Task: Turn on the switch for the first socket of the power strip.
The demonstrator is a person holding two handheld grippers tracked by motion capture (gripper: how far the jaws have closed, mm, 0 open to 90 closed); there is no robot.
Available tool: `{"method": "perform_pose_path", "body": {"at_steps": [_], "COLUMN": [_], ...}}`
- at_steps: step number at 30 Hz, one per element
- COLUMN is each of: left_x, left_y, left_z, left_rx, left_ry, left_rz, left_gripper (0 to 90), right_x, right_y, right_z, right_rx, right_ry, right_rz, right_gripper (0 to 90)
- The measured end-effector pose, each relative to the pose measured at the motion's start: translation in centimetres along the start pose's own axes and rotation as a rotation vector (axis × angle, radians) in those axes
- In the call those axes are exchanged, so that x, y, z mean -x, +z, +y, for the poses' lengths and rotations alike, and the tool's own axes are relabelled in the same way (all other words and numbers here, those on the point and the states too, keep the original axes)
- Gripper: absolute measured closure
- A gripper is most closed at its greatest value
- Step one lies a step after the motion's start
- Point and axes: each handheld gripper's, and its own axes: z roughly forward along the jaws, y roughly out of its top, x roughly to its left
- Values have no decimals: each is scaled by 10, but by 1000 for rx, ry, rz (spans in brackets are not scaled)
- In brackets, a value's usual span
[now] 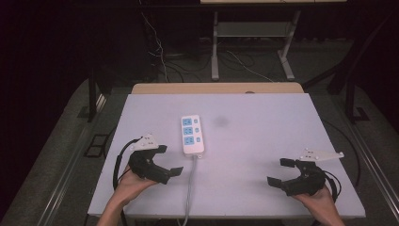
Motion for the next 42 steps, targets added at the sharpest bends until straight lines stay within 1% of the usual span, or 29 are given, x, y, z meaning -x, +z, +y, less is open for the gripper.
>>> {"method": "perform_pose_path", "body": {"at_steps": [9, 12, 13, 14, 15, 16, 17, 18, 19, 22, 35, 36, 39, 41, 42], "left_x": [-4, -6, -6, -7, -7, -8, -8, -9, -9, -10, -21, -23, -24, -25, -26], "left_y": [2, 3, 3, 3, 3, 4, 4, 5, 5, 7, 17, 18, 20, 21, 23], "left_z": [10, 17, 17, 21, 21, 25, 25, 28, 28, 34, 47, 48, 50, 52, 55], "left_rx": [-14, -18, -18, -25, -25, -27, -27, -30, -30, -38, -60, -68, -75, -82, -90], "left_ry": [7, 14, 14, 21, 21, 26, 26, 31, 31, 42, 43, 43, 45, 50, 59], "left_rz": [-4, -2, -2, 0, 0, 0, 0, 1, 1, 0, 7, 9, 10, 12, 11], "left_gripper": [0, 0, 0, 0, 0, 0, 0, 0, 0, 0, 0, 0, 0, 0, 0], "right_x": [0, 0, 0, 0, 0, 0, 0, 0, 0, 0, 0, 0, 0, 0, 0], "right_y": [0, 0, 0, 0, 0, 0, 0, 1, 1, 0, 1, 1, 1, 1, 1], "right_z": [0, 0, 0, 0, 0, 0, 0, 0, 0, 0, -1, -1, -1, -1, -1], "right_rx": [-2, -2, -2, -3, -3, -2, -2, -3, -3, -2, -7, -9, -10, -9, -10], "right_ry": [1, 0, 0, 0, 0, -1, -1, -1, -1, -1, 0, -1, -2, -2, -2], "right_rz": [1, 1, 1, 1, 1, 1, 1, 2, 2, 3, 4, 4, 4, 5, 6], "right_gripper": [3, 3, 3, 3, 3, 3, 3, 3, 3, 3, 3, 3, 3, 3, 3]}}
